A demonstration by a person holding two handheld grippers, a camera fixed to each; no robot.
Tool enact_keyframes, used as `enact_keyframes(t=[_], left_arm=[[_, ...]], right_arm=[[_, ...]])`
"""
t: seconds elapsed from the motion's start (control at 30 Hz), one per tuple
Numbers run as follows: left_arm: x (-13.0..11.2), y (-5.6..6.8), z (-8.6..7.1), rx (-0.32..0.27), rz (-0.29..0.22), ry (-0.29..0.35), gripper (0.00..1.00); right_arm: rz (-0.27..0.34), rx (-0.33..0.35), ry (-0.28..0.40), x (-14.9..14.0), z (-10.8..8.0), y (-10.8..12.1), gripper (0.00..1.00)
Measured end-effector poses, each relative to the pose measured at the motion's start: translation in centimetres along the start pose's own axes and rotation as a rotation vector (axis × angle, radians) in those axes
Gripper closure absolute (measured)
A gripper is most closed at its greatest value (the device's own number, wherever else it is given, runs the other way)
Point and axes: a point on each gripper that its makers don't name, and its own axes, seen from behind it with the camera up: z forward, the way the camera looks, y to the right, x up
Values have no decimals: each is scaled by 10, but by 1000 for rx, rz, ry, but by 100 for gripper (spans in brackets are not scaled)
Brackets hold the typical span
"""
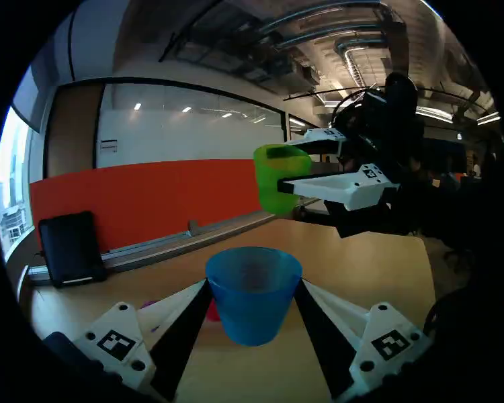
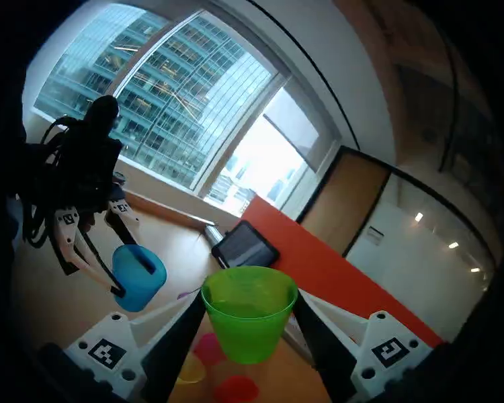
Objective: Pour water
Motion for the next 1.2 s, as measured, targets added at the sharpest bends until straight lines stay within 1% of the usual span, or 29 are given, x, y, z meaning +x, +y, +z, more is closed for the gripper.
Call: enact_keyframes(t=[0.27,0.57,0.77,1.2], left_arm=[[2,4,2,-12,-2,8,15],[3,9,5,-23,1,10,15],[4,12,6,-32,0,14,15],[7,15,8,-42,0,16,15]], right_arm=[[-119,-4,21,19,9,5,9],[-232,-8,37,38,17,10,9],[-297,-13,50,49,21,13,9],[-416,-16,59,60,28,14,9]])
